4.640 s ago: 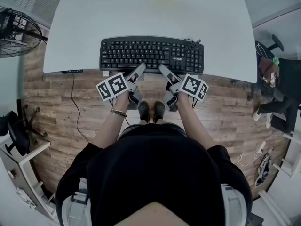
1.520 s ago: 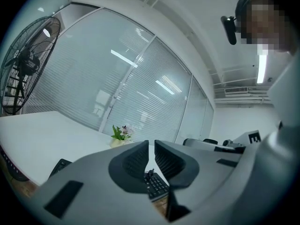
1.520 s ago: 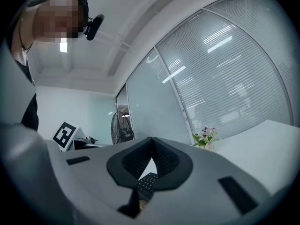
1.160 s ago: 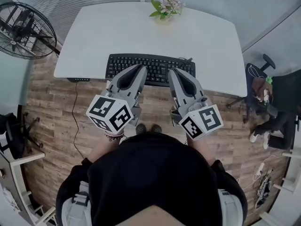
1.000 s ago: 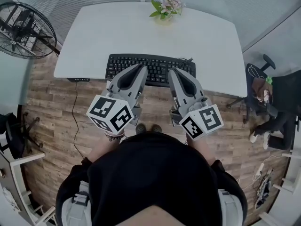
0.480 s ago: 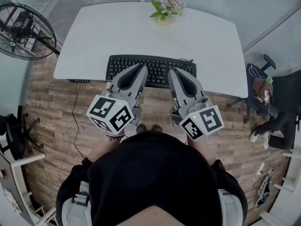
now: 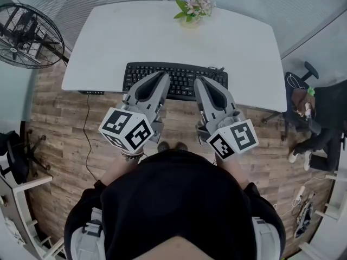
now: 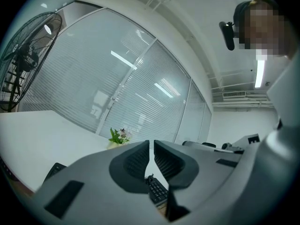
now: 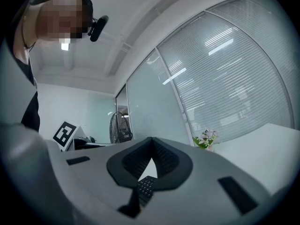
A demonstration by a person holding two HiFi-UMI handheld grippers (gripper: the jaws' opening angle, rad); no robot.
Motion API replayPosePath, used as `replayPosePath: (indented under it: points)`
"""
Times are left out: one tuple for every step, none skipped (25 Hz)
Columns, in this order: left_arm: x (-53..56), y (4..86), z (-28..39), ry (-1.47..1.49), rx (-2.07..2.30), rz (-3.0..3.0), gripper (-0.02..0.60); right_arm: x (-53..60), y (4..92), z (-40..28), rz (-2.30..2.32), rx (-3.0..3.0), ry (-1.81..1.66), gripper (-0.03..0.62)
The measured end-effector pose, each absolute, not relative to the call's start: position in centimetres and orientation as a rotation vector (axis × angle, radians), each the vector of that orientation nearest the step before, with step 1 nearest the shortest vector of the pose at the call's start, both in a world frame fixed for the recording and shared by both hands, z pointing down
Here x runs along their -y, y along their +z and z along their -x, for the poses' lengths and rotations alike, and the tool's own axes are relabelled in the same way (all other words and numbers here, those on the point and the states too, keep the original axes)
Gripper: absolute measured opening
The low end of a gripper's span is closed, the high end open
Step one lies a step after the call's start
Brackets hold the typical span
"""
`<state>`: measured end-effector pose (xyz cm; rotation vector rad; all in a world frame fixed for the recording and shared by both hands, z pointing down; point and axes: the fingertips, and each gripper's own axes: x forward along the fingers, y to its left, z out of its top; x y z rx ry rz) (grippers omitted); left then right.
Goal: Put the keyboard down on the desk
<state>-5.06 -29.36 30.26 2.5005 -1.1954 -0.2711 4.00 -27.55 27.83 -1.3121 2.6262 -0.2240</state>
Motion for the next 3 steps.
replayPosePath:
  points:
    - [29.40, 30.25, 5.12, -0.276, 1.195, -2.499, 0.041, 27.58, 27.84, -3.98, 1.313, -2.626, -0.224, 0.003]
    - [29.45, 30.23, 5.19, -0.281, 1.195, -2.497, 0.040, 27.61, 27.84, -3.95, 1.312, -2.625, -0.225, 0.003]
    - [29.50, 30.22, 5.26, -0.286, 1.195, -2.495, 0.040, 27.66, 27.84, -3.91, 1.312, -2.625, -0.226, 0.003]
